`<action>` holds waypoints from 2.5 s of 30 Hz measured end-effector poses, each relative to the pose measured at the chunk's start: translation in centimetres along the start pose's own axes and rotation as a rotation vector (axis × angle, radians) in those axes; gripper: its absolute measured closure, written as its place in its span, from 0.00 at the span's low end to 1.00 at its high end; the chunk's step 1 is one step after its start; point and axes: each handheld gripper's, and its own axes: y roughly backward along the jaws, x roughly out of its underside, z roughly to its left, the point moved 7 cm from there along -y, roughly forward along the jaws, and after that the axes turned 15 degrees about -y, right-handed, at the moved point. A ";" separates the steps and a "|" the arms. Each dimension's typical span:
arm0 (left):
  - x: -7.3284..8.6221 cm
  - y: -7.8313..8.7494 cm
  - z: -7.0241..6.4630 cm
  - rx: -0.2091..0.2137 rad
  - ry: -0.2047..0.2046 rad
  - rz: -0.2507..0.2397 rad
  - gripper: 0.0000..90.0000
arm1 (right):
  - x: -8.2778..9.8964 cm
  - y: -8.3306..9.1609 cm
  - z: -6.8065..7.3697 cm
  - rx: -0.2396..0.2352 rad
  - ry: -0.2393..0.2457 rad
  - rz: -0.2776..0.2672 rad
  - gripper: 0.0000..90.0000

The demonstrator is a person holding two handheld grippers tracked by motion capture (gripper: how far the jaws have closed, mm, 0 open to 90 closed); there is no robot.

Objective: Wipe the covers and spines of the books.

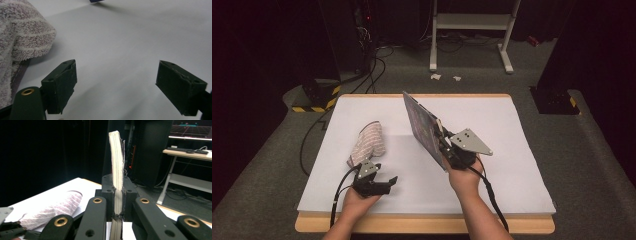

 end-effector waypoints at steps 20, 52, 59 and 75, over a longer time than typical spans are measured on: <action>0.0 -0.1 -0.1 0.005 -0.007 0.008 0.19 | 1.1 0.4 -0.2 0.002 -0.010 -0.010 0.94; 0.0 -0.2 -0.2 0.010 -0.013 0.019 0.19 | 8.3 5.2 -12.7 0.298 -0.098 0.101 0.91; 0.0 -0.2 -0.2 0.012 -0.013 0.021 0.20 | 10.0 6.1 -14.6 0.337 -0.117 0.141 0.87; 0.0 -0.2 -0.1 0.019 0.004 0.018 0.20 | 12.6 7.2 -17.0 0.389 -0.150 0.237 0.77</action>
